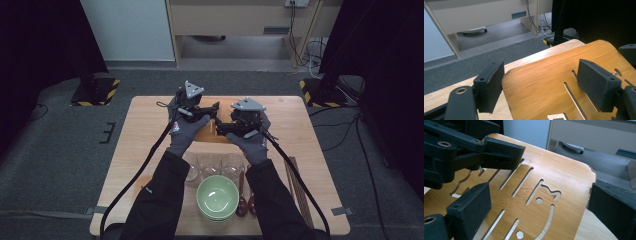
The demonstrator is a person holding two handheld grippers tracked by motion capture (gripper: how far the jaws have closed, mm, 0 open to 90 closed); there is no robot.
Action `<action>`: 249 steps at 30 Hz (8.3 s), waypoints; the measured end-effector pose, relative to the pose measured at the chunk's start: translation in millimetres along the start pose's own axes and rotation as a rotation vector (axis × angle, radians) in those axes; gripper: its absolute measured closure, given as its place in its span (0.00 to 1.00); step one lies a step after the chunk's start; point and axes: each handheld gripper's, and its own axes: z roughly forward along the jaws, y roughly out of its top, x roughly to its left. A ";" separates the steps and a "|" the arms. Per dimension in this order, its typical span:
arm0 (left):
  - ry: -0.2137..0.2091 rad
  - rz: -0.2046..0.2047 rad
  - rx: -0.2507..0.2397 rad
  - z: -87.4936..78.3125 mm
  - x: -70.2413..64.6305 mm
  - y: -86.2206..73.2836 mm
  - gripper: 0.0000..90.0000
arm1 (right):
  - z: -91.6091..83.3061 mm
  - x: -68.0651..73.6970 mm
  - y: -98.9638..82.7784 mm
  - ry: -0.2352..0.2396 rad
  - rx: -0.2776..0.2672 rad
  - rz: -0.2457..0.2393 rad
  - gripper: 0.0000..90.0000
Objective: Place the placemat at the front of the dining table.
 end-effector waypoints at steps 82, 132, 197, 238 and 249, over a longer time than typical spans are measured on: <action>0.030 -0.057 0.267 130.0 42.5 -110.1 0.25 | 148.7 -19.5 -88.6 0.023 0.381 0.037 0.05; 0.029 -0.162 0.389 135.2 56.7 -118.8 0.20 | 159.2 -18.5 -103.5 0.083 0.438 0.031 0.06; -0.081 0.071 0.347 108.5 79.1 -170.7 0.05 | 139.9 -49.6 -140.5 0.047 0.313 -0.067 0.06; -0.009 0.031 0.311 127.5 90.5 -164.5 0.10 | 165.5 -61.0 -133.1 -0.034 0.280 -0.048 0.06; 0.003 0.028 0.317 134.0 91.8 -161.5 0.09 | 168.5 -62.8 -132.8 -0.052 0.274 -0.029 0.06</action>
